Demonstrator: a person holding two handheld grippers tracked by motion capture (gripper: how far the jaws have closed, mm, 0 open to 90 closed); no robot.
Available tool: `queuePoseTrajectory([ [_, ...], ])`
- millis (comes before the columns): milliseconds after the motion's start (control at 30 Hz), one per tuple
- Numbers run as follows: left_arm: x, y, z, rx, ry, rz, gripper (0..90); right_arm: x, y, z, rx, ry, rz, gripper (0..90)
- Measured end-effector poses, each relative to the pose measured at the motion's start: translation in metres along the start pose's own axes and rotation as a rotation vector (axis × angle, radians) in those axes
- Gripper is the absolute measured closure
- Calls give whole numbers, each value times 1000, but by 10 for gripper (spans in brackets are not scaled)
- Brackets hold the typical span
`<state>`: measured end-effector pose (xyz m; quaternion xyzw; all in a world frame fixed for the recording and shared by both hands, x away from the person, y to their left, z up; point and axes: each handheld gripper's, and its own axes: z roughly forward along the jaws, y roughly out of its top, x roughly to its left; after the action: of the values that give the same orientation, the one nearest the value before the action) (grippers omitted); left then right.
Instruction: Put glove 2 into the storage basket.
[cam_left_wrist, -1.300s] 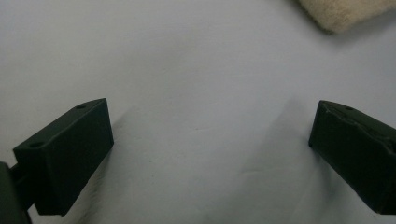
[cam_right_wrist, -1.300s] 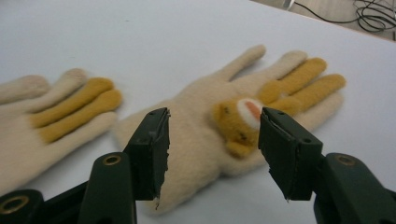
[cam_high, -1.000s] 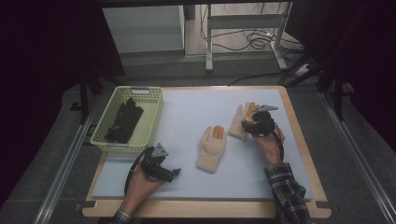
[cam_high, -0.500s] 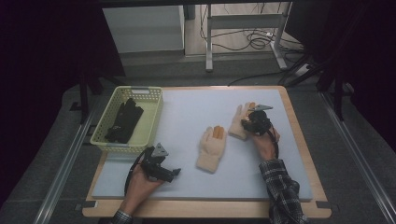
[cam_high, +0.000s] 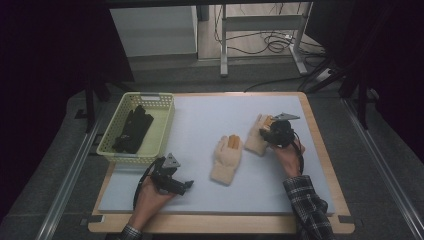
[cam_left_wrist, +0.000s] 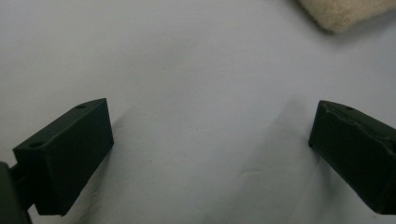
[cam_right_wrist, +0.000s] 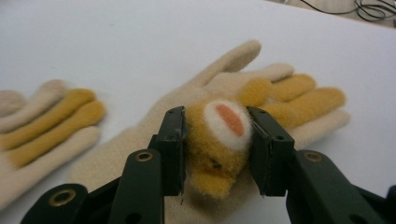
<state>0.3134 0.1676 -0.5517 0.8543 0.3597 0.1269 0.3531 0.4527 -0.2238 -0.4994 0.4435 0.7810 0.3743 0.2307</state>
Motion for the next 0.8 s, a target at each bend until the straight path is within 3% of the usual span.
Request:
queuePoseTrajectory([
  [433,0,0,0,0,0,0,0,26,1,-41,-43,96,-26,592],
  [800,0,0,0,-2,3,2,0,58,7,-69,-71,186,-38,590],
])
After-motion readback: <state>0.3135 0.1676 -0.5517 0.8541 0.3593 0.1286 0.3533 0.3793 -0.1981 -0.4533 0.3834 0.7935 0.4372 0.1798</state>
